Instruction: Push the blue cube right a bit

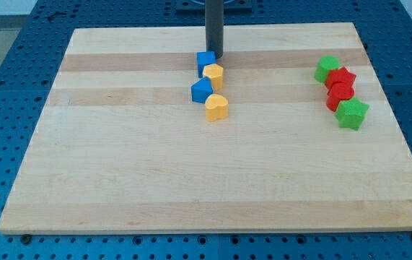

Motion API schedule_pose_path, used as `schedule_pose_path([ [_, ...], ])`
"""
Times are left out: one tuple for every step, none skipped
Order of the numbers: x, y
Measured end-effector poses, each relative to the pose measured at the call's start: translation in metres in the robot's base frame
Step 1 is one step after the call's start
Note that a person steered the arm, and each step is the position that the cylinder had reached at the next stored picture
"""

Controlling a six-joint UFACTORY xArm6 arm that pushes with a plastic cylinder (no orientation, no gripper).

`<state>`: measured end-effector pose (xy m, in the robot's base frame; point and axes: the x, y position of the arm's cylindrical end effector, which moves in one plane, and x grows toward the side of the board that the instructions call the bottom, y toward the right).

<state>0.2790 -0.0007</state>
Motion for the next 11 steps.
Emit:
schedule_pose_path([
  [0.0, 0.004],
  [-0.004, -0.001],
  [-0.005, -0.04],
  [0.004, -0.056],
  [0.034, -0.058],
  [0.051, -0.058],
  [0.047, -0.049],
  [0.035, -0.022],
  [0.026, 0.004],
  [0.025, 0.024],
  [0.024, 0.032],
])
